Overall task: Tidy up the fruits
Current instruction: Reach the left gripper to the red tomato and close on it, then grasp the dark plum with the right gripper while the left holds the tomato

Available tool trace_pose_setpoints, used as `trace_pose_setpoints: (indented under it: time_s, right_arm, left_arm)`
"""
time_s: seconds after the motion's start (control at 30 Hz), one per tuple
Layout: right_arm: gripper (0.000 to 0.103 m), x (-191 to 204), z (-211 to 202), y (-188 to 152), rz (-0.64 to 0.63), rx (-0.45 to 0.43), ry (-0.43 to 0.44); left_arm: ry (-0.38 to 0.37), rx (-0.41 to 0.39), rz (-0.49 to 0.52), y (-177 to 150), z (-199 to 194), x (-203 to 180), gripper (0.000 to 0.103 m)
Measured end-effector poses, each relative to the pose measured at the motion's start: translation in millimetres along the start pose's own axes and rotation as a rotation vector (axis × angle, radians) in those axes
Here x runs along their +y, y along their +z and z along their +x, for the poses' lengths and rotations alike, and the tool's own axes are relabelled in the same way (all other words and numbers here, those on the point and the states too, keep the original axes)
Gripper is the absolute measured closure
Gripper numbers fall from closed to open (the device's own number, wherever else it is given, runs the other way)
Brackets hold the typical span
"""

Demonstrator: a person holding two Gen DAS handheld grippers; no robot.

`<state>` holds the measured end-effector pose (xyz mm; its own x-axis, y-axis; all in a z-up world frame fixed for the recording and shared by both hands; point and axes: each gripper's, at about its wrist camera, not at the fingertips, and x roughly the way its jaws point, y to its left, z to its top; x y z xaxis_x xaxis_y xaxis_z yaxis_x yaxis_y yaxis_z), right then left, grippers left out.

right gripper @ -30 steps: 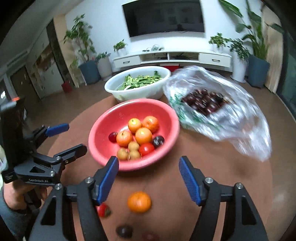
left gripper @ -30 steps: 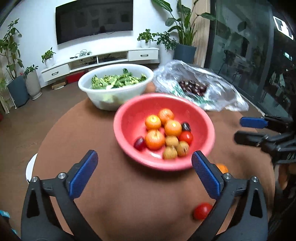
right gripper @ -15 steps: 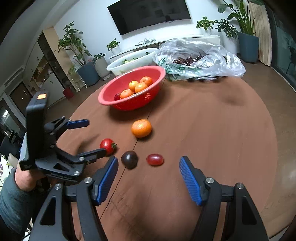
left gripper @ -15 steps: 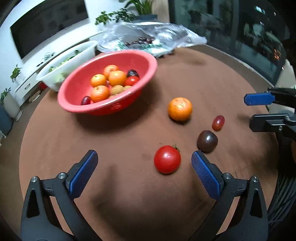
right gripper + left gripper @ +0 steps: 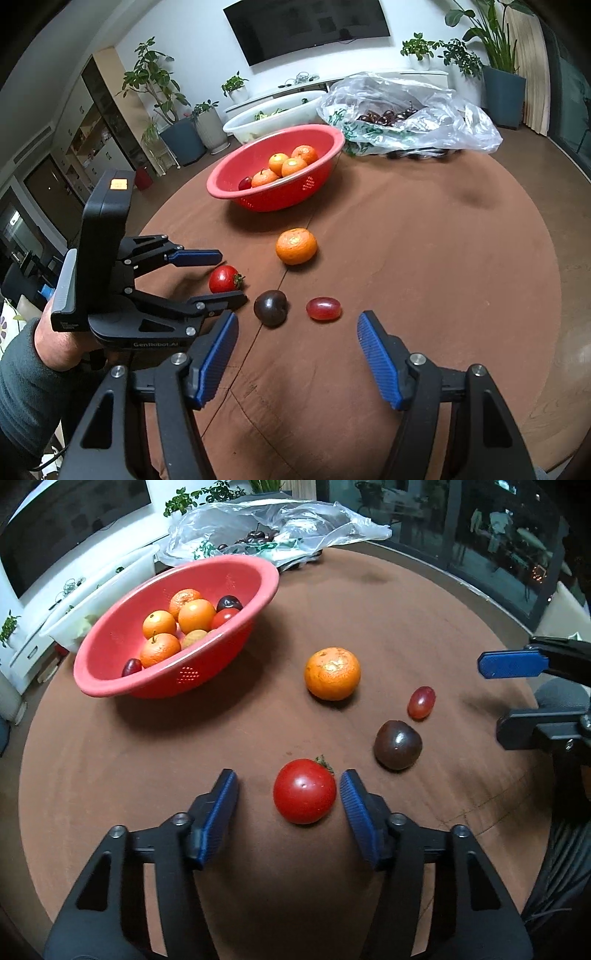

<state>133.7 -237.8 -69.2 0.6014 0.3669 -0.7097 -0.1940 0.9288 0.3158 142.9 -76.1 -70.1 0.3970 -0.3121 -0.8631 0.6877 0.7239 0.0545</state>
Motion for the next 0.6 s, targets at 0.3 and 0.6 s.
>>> trace_pose_setpoints:
  time_s: [0.3,0.6]
  right_arm:
    - [0.038,13,8,1,-0.042,0.025,-0.001]
    - [0.049,39,30,8,-0.138,0.076,-0.012]
  left_arm:
    - [-0.040,-0.014,-0.036,-3,-2,0,0.071]
    - [-0.044,-0.057,-0.186,-23,-21,22,0.073]
